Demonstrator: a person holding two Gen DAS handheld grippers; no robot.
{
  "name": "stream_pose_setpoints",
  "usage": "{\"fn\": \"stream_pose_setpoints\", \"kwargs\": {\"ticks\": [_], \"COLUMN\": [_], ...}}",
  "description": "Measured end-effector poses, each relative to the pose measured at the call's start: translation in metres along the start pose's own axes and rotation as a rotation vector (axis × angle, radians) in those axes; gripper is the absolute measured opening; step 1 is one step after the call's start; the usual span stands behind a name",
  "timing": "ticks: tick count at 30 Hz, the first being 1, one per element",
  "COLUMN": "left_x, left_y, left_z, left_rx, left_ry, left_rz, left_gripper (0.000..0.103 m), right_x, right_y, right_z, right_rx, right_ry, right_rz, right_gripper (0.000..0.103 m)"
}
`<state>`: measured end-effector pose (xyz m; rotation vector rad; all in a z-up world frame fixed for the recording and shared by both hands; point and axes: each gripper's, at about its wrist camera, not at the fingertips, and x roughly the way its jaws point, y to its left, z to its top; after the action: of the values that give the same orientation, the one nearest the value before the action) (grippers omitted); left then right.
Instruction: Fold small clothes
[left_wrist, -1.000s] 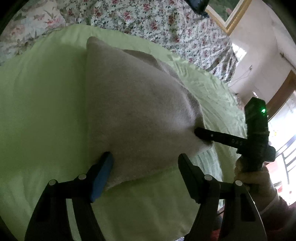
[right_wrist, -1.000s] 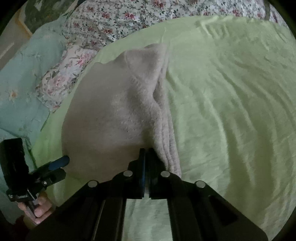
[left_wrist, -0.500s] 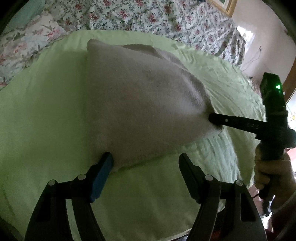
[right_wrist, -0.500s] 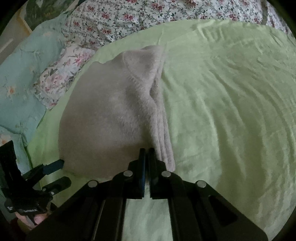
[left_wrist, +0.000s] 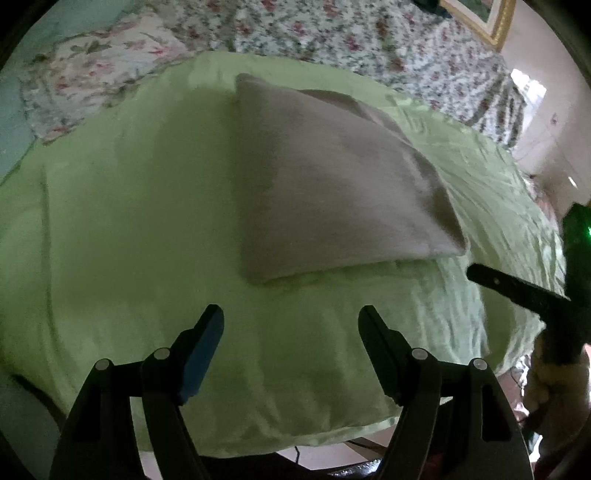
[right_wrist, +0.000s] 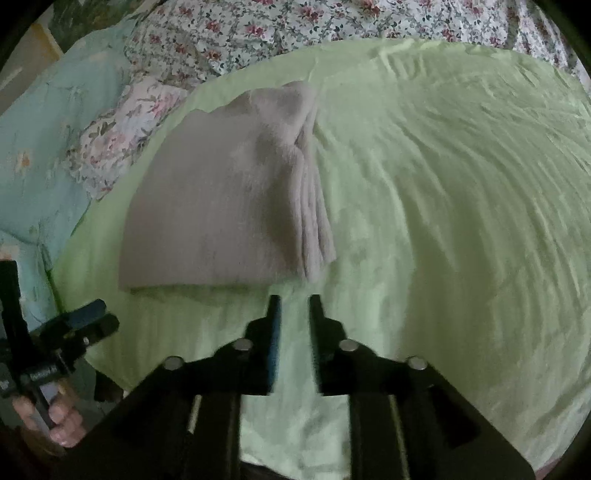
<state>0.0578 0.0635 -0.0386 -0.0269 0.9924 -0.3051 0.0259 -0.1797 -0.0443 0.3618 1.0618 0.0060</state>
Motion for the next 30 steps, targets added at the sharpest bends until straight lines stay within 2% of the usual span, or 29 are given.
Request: {"fn": "stream_pose_setpoints", "kwargs": {"ticks": [1,6,8,10,13,20,26,30], "left_x": [-0.003,-0.014,-0.019,-0.025,-0.03,-0.027,-0.018,-0.011], "left_y": [0.001,0.005,0.005,0.004,0.002,0.001,0.007,0.004], "left_z": [-0.001,-0.004,-0.006,-0.011,-0.014,-0.01,0.01,0.022], "left_rx": [-0.004,-0.01,0.001,0.014,0.04,0.051,0.036,0.061], "left_ry": [-0.005,-0.022,-0.036,-0.051,-0.056,-0.046,-0.043,-0.029], "left_rz": [0.017,0.065,0.075,0.089,0.115,0.153,0.186,0.228], "left_gripper": [0.077,0.082,0.084,0.086,0.087,0.088,0.088,0.088], "right_x": [-0.002,-0.011,-0.016,-0.021,-0.029,-0.033,-0.029,-0.024], "right_y": [0.001,0.008,0.013,0.018,0.024,0.027,0.023,0.028], "right_z": [-0.003,-0.015,-0.021,-0.027,-0.035,-0.039,-0.017,-0.001], "right_rx": [-0.004,-0.04,-0.065,-0.098,-0.126,-0.136,-0.12,-0.134], "right_ry": [-0.002,-0.002,0.0,0.0,-0.005,-0.01,-0.03,-0.037], "right_rz": [-0.003,-0.027,-0.037,-0.041,-0.039,-0.054,-0.052,-0.035], "right_gripper": [0.029,0.032,0.04,0.054,0.061,0.066,0.066,0.078]}}
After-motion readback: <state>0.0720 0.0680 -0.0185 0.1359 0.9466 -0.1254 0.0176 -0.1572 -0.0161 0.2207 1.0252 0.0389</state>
